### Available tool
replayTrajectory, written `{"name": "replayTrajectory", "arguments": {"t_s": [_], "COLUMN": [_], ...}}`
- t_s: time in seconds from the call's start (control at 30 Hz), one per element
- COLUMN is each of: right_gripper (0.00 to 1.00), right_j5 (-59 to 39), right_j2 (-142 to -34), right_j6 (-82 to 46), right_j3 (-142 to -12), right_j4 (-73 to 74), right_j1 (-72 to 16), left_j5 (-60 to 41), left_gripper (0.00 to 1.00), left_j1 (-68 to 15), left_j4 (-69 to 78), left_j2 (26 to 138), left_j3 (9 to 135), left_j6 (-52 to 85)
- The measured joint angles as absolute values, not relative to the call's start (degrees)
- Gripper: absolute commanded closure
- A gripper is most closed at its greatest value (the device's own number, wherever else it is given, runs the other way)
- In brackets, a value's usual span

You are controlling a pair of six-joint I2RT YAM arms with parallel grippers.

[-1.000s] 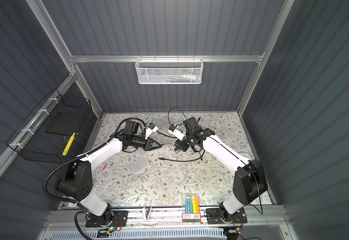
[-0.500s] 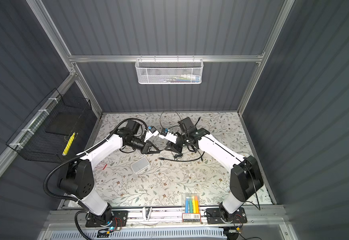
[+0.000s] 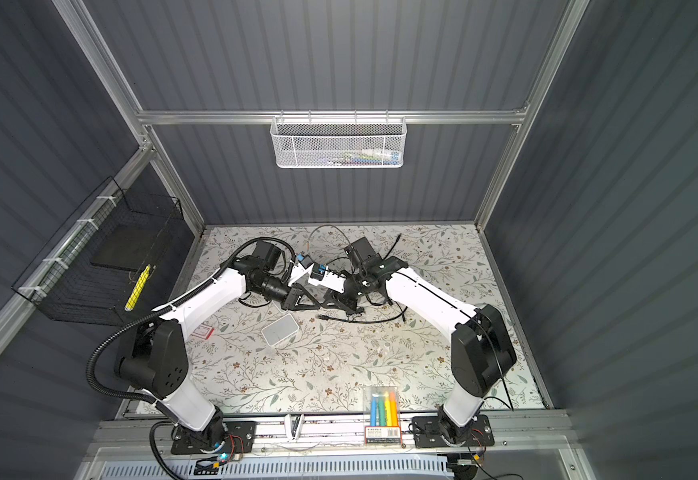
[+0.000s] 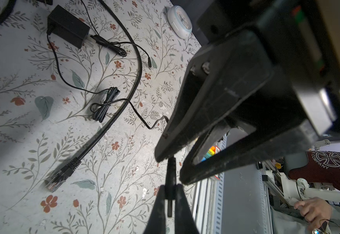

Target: Insert the plug into the switch port

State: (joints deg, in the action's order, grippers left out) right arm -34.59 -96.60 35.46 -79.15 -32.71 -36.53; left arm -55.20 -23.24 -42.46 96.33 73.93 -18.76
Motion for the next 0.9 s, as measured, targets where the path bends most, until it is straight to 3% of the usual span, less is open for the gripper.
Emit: {"name": "replayTrajectory", "arguments": {"t_s": [0.3,0.47,0.5,0.57,0.63,0.73,0.9], "right_gripper": [0.82,0.93,0.95,0.99,1.0,1.0,1.0], "right_j5": [-34.59,-34.54,-34.54,-34.57,-34.48,-34.26,-32.93], "right_j2": [-97.36,-97.36,-97.36,-97.36,-97.36,-97.36,-97.3], "right_j6": [35.64,35.92,36.1,35.9,35.99,35.99,35.29], "right_j3": [-79.42,-79.42,-79.42,-79.42,-79.42,-79.42,-78.65], "right_j4": [-32.82,-33.3,-33.5,-33.78,-33.71,-33.47,-32.51], "right_j1": [-36.88,-36.97,-36.97,-36.97,-37.08,-37.12,-37.12], "left_j5": [-55.37,-55.33,-55.33,-55.18,-54.85,-52.95,-49.36], "left_gripper": [1.0,1.0,0.96,0.8,0.72,0.69,0.72], "left_j1": [-23.22,-23.22,-23.2,-23.18,-23.24,-23.22,-23.22], "left_j4": [-42.68,-42.72,-42.7,-42.65,-42.57,-41.78,-37.15], "left_j2": [95.61,95.59,95.59,95.57,95.31,94.04,89.23], "left_j3": [74.02,74.15,74.15,74.19,74.19,74.15,72.44], "left_j6": [-18.96,-19.14,-19.16,-19.11,-19.03,-18.26,-15.51]}}
